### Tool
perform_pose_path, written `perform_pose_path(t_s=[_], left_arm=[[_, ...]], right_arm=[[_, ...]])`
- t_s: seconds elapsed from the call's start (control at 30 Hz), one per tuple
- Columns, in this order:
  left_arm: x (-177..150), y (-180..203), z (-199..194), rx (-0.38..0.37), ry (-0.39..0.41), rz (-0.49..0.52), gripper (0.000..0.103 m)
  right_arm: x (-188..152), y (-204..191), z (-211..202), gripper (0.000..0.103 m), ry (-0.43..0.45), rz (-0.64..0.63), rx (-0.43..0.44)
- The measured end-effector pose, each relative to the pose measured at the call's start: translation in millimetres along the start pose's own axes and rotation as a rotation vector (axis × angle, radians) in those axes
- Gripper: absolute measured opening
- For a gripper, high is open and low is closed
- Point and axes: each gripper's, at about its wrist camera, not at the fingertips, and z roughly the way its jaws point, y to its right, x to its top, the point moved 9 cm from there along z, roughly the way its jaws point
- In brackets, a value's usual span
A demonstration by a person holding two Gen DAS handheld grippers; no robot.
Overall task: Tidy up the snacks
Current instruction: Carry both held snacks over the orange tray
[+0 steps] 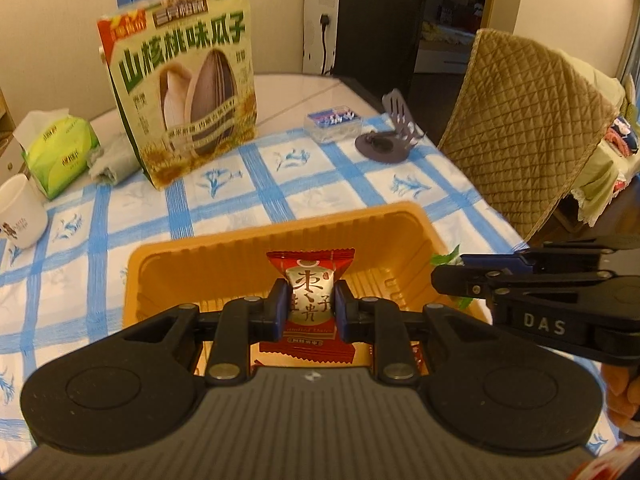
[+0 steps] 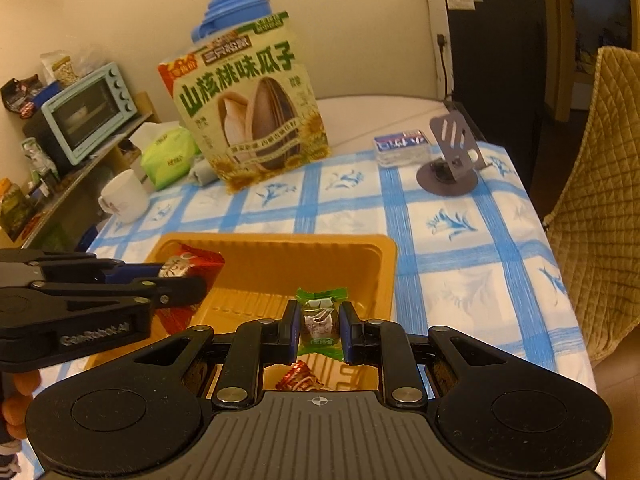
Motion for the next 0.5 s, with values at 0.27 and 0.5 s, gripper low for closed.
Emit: perform_pose_path(t_s=[0.27, 0.5], left_arm=[[-12, -1, 25, 0.010, -0.055, -0.004, 0.022], [-14, -4, 29, 0.012, -0.060, -0.017, 0.030]], right_arm=[[-8, 6, 8, 0.021, -0.019, 0.015, -0.006], [-8, 8, 10, 0.021, -0.019, 0.021, -0.007]])
